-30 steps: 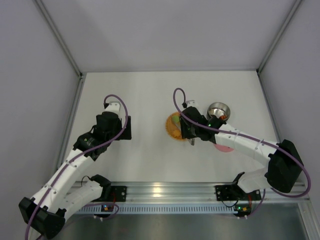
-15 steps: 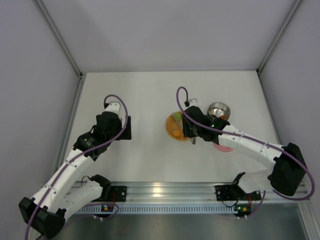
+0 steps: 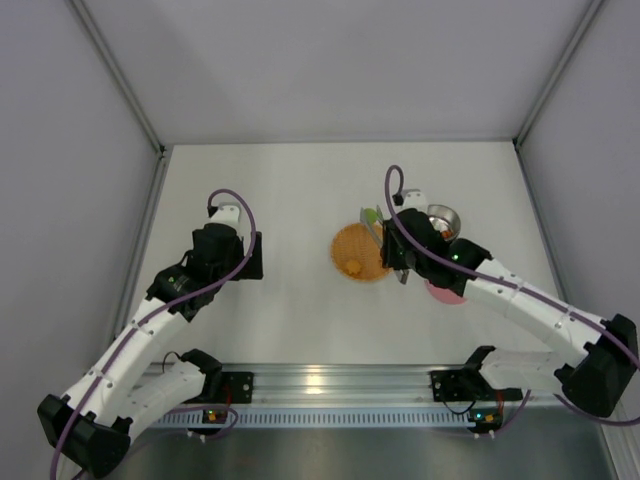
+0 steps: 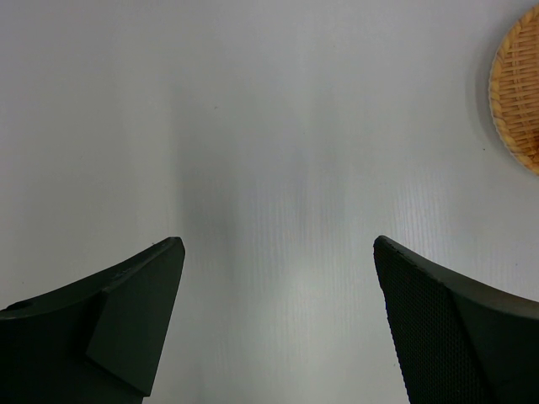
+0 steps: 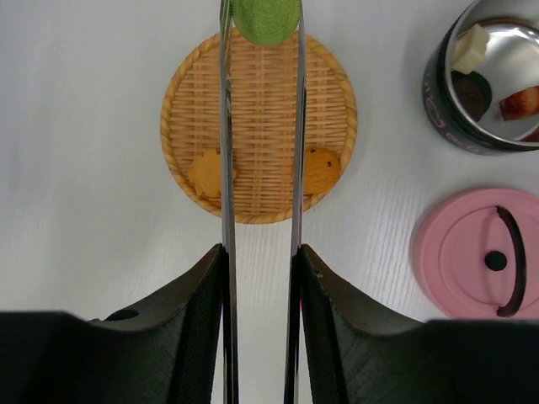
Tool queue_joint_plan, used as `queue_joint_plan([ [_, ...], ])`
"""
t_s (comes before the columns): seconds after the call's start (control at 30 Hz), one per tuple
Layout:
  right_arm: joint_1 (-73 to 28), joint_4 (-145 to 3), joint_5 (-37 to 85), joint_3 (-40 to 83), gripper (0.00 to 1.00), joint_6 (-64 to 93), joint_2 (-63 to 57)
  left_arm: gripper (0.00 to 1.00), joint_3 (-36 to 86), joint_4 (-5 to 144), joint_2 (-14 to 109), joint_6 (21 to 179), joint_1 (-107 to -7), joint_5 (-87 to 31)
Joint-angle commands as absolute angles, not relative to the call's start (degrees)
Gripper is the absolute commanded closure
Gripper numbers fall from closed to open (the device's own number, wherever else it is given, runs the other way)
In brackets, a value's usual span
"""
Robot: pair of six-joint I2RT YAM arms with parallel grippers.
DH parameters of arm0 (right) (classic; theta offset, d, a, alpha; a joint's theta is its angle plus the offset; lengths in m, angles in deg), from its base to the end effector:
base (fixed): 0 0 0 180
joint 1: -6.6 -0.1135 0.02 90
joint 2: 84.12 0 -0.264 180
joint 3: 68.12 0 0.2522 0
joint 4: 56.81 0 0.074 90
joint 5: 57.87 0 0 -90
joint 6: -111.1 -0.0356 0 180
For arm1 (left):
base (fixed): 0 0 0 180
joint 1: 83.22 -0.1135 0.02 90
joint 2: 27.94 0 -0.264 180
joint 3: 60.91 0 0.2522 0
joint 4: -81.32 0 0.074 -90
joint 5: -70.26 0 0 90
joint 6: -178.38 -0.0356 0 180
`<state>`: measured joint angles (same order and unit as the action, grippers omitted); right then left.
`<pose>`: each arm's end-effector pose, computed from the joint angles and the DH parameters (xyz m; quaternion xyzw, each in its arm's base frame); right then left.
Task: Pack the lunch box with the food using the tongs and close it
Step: Pick up the fake food from the plate, then place the fake food in the packing box.
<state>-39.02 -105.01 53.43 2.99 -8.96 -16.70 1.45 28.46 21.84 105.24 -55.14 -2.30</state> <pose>0.1818 0.1673 0.2984 -0.0519 0.9077 0.0985 0.4046 0.1621 -0.0744 0.3002 0.0242 0.8988 -0.0317 0.4366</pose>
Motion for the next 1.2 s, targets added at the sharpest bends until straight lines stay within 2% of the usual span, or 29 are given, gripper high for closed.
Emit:
queue_joint_plan([
  [0.0,-36.91,-108.35,57.53,2.6,0.64,-8.96,-22.32,0.01,0.93,29.59,21.9,105.69,-55.01,-1.81],
  [0.27,-28.21,-112.23,57.19,-1.0,0.62,-6.76,-30.93,0.01,0.93,29.59,21.55,105.69,-54.92,-1.98],
  [0.6,-20.21,-112.67,54.2,-4.69,0.61,-3.95,-34.2,0.01,0.93,29.67,21.55,105.61,-54.92,-1.98],
  [1.17,-17.65,-111.7,52.35,-5.58,0.52,-3.16,-34.64,0.01,0.93,29.67,21.72,105.69,-54.92,-1.89],
])
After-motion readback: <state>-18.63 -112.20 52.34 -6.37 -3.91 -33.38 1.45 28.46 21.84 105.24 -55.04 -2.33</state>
